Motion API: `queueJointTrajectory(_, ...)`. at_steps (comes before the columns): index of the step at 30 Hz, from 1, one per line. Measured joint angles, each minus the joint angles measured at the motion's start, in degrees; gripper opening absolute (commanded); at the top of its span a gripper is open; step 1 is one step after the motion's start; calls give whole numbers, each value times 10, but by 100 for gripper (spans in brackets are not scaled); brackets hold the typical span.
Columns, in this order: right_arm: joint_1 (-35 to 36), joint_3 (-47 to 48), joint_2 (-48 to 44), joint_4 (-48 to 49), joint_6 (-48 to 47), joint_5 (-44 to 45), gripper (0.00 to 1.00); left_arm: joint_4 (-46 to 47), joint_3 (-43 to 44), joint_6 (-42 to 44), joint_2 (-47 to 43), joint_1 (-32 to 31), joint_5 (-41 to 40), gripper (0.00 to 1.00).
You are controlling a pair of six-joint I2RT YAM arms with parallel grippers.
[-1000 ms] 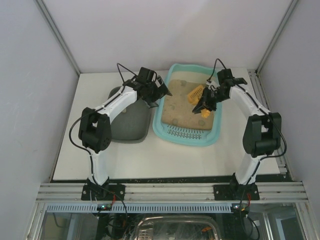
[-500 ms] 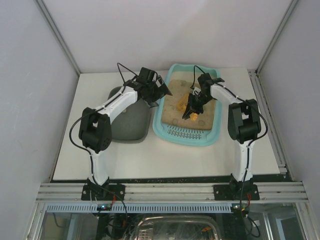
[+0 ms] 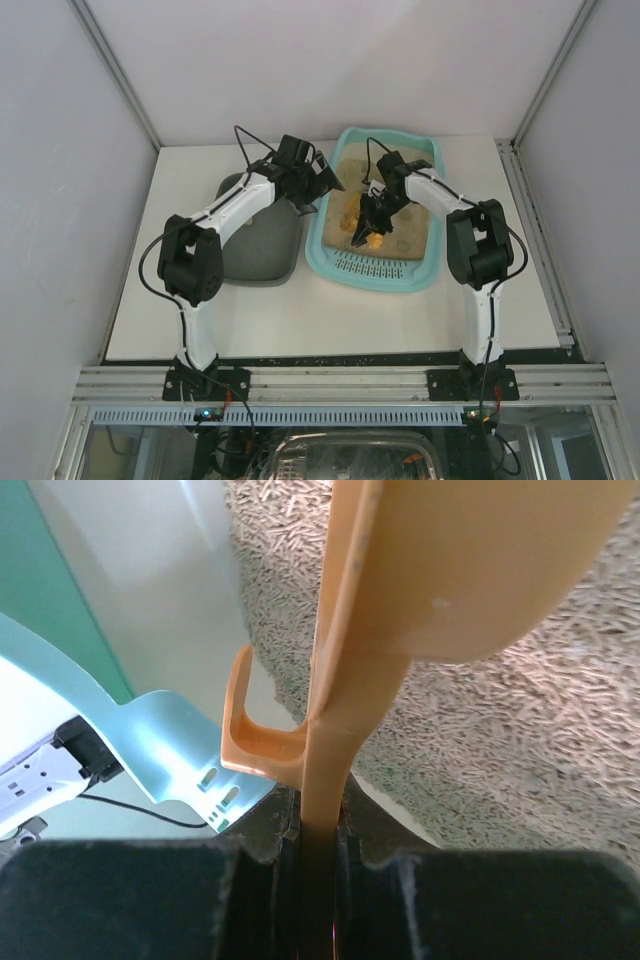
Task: Clean the litter box
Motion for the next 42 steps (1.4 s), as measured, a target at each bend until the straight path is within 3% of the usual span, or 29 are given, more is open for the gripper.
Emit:
queueJointTrajectory(8, 4, -28, 1, 63, 24, -31, 0, 3, 0, 0, 0, -2, -7, 100)
queueJointTrajectory(20, -112, -253, -146, 278, 101, -131, 0, 4, 2, 37, 0, -6, -13, 100)
queueJointTrajectory(24, -121, -329, -196, 371, 149, -180, 0, -9, 20, 69, -1, -4, -20, 100)
queueJointTrajectory(26, -121, -377, -211, 462, 199, -211, 0, -9, 28, 88, -6, 2, -24, 100)
queueJointTrajectory(31, -122, -510, -210, 812, 405, -256, 0, -22, 28, 144, -44, 43, -47, 100)
queueJointTrajectory(36, -124, -527, -151, 1156, 607, -266, 0, -27, 26, 196, -108, 91, -84, 100)
queueJointTrajectory(42, -125, -524, -141, 1320, 698, -272, 0, -18, -3, 222, -167, 99, -114, 100)
